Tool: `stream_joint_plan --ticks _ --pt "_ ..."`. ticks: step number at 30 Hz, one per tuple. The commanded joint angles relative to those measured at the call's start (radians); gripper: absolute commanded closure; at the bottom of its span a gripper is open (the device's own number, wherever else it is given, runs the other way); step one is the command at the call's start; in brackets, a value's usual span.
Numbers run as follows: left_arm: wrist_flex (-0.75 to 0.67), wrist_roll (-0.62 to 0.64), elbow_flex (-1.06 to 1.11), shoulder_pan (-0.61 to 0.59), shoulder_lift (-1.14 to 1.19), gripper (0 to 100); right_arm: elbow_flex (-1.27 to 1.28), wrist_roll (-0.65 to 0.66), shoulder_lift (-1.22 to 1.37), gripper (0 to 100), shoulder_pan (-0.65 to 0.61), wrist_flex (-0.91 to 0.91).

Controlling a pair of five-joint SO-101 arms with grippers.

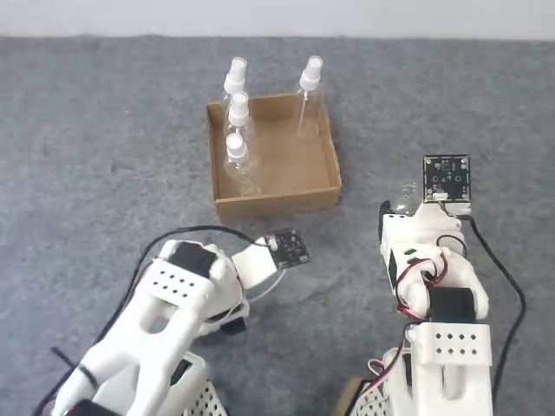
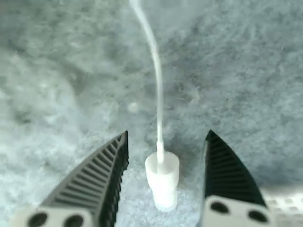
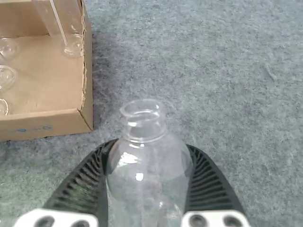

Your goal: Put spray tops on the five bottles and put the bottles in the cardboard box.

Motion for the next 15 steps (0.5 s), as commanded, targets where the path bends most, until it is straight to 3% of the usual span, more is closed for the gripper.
stream_joint_plan --ticks 1,15 --pt "-0.114 -0.003 0.058 0.011 0.008 78 0.003 -0.003 -0.019 94.6 0.010 -0.025" --pt "-0.167 -0.008 0.119 0.012 0.009 92 0.003 -0.002 -0.019 94.6 0.010 -0.025"
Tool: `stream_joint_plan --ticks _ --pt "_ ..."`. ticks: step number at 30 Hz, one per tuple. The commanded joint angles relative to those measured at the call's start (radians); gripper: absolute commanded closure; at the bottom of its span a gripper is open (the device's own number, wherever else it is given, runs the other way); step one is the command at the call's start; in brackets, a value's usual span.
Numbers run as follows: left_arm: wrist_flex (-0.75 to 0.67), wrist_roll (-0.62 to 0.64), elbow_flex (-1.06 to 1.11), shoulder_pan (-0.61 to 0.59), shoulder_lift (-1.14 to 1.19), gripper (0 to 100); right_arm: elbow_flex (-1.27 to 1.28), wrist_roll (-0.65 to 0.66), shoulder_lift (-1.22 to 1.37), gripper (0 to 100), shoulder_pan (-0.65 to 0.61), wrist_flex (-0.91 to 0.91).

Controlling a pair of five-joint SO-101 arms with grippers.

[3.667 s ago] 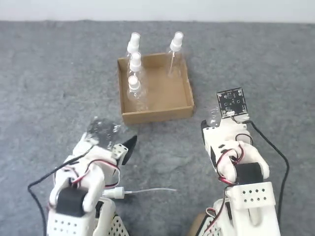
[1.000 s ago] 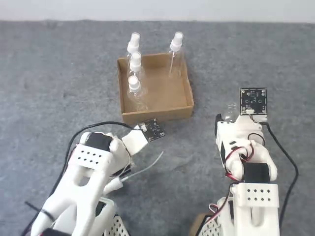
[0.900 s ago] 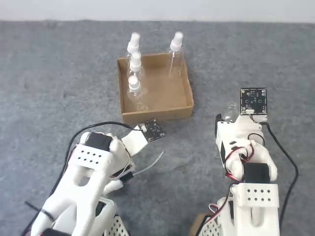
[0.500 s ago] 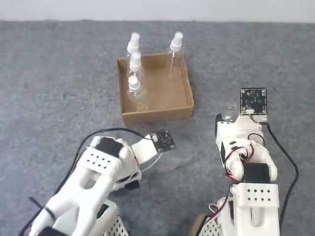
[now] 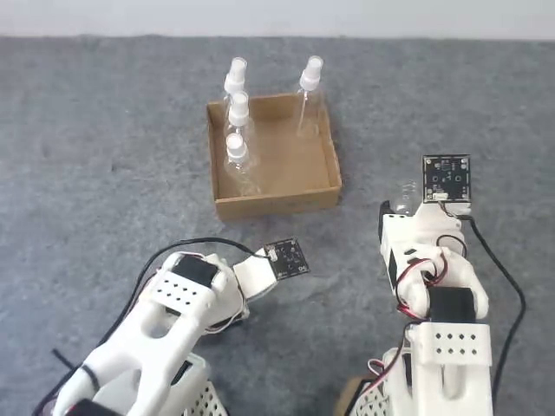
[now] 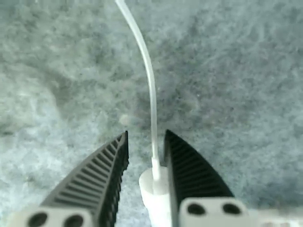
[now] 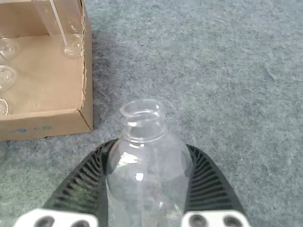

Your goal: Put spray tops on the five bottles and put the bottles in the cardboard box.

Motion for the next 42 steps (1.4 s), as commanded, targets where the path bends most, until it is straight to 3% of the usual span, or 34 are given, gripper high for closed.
stream_joint_plan --ticks 1,10,34,42 --pt "-0.020 -0.008 -0.008 0.005 0.009 94 0.003 -0.002 -0.019 94.6 0.010 -0.025" --pt "-0.020 -0.006 -0.012 -0.038 0.008 99 0.020 -0.002 -0.019 94.6 0.007 -0.044" --pt "-0.331 -0.002 -0.031 -0.717 0.006 99 0.025 -0.002 -0.019 94.6 0.012 -0.053" --pt "-0.414 0.222 -0.050 -0.798 0.008 99 0.025 -0.002 -0.019 94.6 0.010 -0.053"
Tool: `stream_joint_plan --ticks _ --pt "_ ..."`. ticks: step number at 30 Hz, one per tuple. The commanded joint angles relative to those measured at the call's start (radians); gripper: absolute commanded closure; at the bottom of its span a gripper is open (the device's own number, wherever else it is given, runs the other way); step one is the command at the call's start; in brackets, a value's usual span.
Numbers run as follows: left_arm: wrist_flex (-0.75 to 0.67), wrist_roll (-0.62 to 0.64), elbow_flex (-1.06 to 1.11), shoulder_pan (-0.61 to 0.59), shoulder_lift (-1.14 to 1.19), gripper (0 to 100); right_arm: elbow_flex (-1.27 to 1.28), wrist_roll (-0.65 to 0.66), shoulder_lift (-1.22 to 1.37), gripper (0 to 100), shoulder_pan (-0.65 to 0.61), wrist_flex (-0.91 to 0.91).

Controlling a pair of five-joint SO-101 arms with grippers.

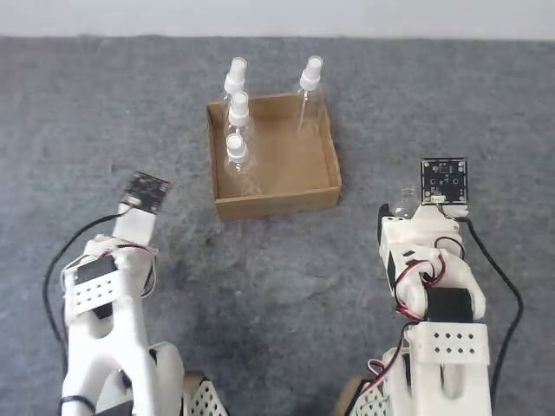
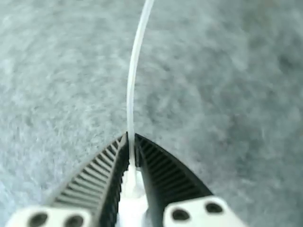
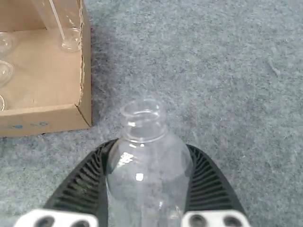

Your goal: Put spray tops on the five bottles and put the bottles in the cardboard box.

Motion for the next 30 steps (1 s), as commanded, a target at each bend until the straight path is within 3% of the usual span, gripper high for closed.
stream_joint_plan --ticks 1,10,18,23,30 --pt "-0.023 0.138 -0.064 -0.011 0.008 99 -0.014 -0.002 -0.019 94.6 0.010 -0.025" --pt "0.121 0.325 -0.185 0.052 0.008 97 -0.014 -0.002 -0.019 94.6 0.010 -0.025" --pt "0.066 0.766 -0.186 0.080 0.000 94 -0.014 -0.002 -0.019 94.6 0.010 -0.025" --pt "-0.037 0.945 -0.183 -0.044 0.002 94 -0.014 -0.002 -0.019 94.6 0.010 -0.025" --pt "-0.049 0.976 -0.182 -0.123 0.008 94 -0.014 -0.002 -0.019 94.6 0.008 -0.025"
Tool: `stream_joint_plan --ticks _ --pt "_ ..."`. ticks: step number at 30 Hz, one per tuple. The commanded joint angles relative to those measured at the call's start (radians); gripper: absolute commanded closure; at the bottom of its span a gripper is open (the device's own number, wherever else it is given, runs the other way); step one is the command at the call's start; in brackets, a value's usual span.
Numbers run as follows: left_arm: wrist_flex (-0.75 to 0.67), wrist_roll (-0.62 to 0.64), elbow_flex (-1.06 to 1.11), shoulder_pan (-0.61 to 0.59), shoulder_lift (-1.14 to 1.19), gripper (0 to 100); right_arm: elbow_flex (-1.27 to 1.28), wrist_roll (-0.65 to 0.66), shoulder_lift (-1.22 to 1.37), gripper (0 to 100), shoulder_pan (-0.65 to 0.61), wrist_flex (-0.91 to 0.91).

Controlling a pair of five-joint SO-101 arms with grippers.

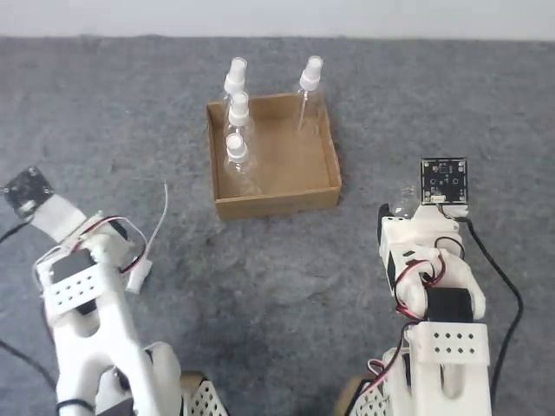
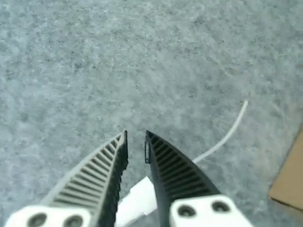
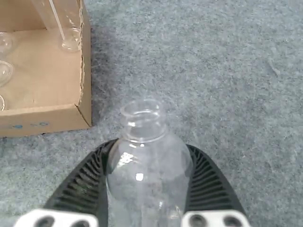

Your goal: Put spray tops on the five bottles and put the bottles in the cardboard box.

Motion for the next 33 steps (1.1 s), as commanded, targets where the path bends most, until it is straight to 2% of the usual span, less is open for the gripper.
stream_joint_plan --ticks 1,9,21,26,30,33 --pt "-0.021 0.014 -0.051 -0.017 0.006 94 -0.014 -0.002 -0.019 94.6 0.008 -0.025" --pt "-0.028 -0.153 0.062 -0.015 0.006 94 -0.014 -0.002 -0.019 94.6 0.012 -0.025" --pt "-0.018 -0.184 0.102 -0.015 0.006 99 -0.014 -0.002 -0.021 94.6 0.012 -0.025" --pt "0.129 -0.186 0.028 -0.009 0.003 97 -0.014 -0.002 -0.021 94.6 0.012 -0.025" --pt "0.331 -0.212 -0.105 -0.009 0.006 89 -0.014 -0.002 -0.022 94.6 0.012 -0.025" --pt "0.417 -0.253 -0.183 -0.014 0.006 84 -0.014 0.000 -0.022 94.6 0.012 -0.025"
